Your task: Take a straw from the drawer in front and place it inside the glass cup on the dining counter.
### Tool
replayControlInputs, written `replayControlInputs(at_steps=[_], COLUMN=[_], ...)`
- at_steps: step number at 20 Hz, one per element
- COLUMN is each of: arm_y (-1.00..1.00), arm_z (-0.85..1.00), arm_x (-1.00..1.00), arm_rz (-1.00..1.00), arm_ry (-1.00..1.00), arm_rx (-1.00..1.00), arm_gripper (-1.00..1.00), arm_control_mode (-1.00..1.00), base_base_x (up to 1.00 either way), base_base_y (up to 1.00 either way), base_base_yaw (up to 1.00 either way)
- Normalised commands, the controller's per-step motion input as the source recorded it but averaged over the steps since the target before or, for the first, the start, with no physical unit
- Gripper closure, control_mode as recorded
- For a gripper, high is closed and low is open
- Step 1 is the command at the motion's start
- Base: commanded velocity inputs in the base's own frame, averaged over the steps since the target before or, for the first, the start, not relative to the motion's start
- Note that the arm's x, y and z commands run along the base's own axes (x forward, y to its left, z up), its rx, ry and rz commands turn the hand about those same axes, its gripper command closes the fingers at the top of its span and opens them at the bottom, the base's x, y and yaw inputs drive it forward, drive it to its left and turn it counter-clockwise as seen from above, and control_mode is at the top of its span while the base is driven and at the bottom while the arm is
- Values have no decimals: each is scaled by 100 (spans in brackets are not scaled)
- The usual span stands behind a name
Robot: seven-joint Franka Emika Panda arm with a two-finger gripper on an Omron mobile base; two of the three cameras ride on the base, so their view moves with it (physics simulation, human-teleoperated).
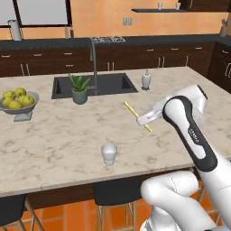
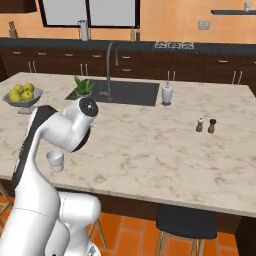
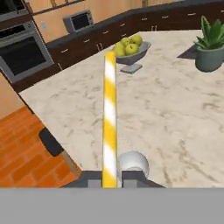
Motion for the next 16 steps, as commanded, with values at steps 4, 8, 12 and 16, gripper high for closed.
replayControlInputs(at_steps=[4, 8, 12, 16], arm_y=[41, 46, 35, 33], arm_z=[-1, -11, -32, -32], arm_x=[0, 7, 36, 38], arm_rz=[47, 39, 32, 26], arm_ry=[-17, 1, 10, 16], arm_rx=[32, 38, 41, 30], arm_gripper=[100, 100, 100, 100], arm_control_mode=[-100, -100, -100, -100], base_base_x=[0, 0, 0, 0], base_base_y=[0, 0, 0, 0], base_base_yaw=[0, 0, 0, 0])
